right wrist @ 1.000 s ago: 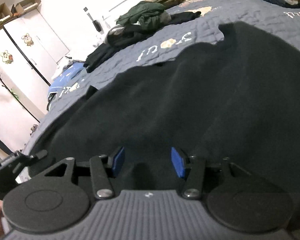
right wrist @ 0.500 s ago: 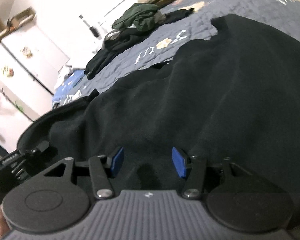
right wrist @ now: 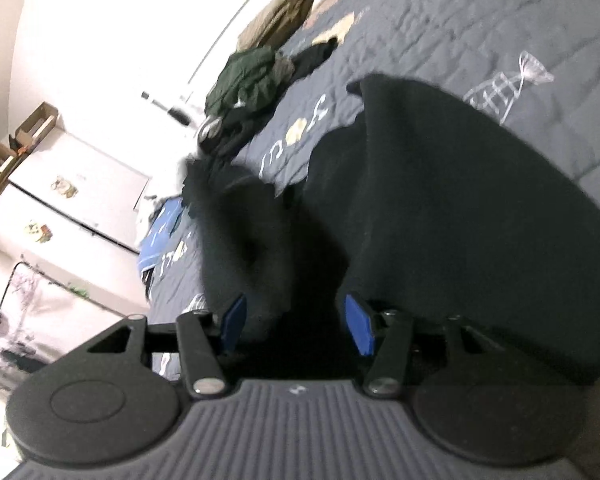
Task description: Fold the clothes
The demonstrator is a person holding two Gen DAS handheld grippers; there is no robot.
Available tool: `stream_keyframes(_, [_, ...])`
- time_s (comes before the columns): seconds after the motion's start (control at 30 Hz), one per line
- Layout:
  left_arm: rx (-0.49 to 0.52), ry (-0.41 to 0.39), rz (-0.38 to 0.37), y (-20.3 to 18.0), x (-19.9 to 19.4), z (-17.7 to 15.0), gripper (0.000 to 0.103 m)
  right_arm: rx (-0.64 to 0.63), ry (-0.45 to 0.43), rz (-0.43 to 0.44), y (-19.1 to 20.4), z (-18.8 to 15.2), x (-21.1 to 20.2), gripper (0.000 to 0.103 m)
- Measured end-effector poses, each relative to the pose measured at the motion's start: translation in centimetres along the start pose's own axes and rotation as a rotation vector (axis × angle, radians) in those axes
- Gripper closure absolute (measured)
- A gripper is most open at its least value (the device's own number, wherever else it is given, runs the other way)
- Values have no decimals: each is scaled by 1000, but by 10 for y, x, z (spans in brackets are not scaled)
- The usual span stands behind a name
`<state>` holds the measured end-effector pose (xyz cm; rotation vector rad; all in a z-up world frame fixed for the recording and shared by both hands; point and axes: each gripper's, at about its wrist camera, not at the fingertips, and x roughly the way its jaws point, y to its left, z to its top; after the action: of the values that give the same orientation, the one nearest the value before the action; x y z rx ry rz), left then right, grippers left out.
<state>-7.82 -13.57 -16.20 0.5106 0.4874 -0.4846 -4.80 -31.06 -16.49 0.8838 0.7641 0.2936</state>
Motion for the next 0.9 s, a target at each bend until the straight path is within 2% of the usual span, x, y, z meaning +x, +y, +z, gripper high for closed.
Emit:
stream_keyframes(0.07, [-5,-5,-11,0,-7,-4,53,19,20,17,-4,-3,-2,48])
stream_keyframes(0.13, [-38,-13,-45,6,-20,-8,29,16,27,28,-4,-7,-5,48])
stream_keyframes(0.23, [-118,-88,-113,28,-48,-14,23,-8,21,24,-2,-10,-14,48])
stream_keyframes(0.37, [-337,-152,-155,66,-69,-21,19,-47,6,48,9,-19,-25,47])
stream_keyframes(0.47, [-515,-161,-157,93,-63,-23,17,-118,10,45,23,-30,-28,47])
stream_keyframes(0.57, [-657,-149,-145,112,-57,-27,17,-188,12,5,32,-42,-22,47])
stream_keyframes(0.73, [-777,-166,-123,136,-56,-31,17,-271,17,-24,42,-58,-5,46])
stream_keyframes(0.9, [-821,-156,-110,138,-64,-36,17,-304,-20,-46,47,-66,12,40])
